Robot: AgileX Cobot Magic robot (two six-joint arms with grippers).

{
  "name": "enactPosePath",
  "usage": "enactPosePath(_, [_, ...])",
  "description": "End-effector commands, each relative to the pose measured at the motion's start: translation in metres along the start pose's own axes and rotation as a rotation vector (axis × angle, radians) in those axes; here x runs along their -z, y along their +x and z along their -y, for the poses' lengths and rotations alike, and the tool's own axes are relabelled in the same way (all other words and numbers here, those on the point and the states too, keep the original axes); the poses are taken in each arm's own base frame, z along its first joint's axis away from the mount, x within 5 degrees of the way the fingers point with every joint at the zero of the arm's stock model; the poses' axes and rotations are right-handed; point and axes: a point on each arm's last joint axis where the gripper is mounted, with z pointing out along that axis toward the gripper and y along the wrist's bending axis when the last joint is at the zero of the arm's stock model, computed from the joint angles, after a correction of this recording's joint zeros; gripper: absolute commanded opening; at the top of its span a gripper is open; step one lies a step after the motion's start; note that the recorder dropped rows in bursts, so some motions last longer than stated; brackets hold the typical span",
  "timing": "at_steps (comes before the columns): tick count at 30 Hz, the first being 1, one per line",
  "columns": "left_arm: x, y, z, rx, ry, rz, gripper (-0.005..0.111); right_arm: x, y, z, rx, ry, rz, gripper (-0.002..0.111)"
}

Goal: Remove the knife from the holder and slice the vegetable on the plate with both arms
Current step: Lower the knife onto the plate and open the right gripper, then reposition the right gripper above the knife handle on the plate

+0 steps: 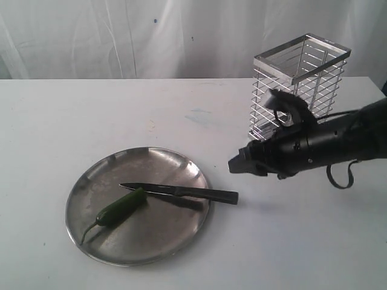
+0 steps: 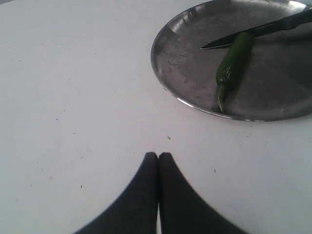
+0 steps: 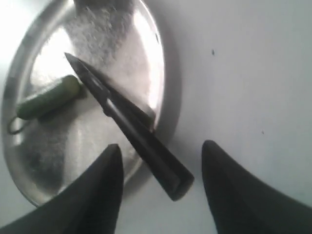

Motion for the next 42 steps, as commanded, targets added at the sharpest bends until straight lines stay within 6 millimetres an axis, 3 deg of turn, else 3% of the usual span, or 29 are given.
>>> enactPosePath(1, [0.0, 0.001, 0.001, 0.006, 0.009, 0.004, 0.0, 0.022, -0.021, -0.023, -0.03, -0.08, -0.036, 0.047])
enactPosePath(6, [0.0, 0.001, 0.001, 0.006, 0.009, 0.004, 0.0, 0.022, -0.043, -0.031, 0.013, -0.032, -0.374, 0.047])
enactPosePath(9, [0.0, 0.001, 0.001, 0.006, 0.009, 0.004, 0.0, 0.007, -0.066, -0.029, 0.054, -0.061, -0.492, 0.047])
enactPosePath(12, [0.0, 0.001, 0.001, 0.006, 0.009, 0.004, 0.0, -0.015, -0.083, -0.015, 0.083, -0.038, -0.499, 0.047])
enactPosePath(21, [0.0, 0.001, 0.001, 0.006, 0.009, 0.004, 0.0, -0.048, -0.076, 0.011, 0.126, -0.031, -0.577, 0.047])
enactPosePath(31, [0.0, 0.001, 0.001, 0.004, 0.009, 0.004, 0.0, -0.052, -0.075, 0.02, 0.217, -0.047, -0.573, 0.052])
enactPosePath(42, [0.0, 0.001, 0.001, 0.006, 0.009, 0.004, 0.0, -0.048, -0.102, 0.061, 0.329, 0.238, -0.31, 0.052])
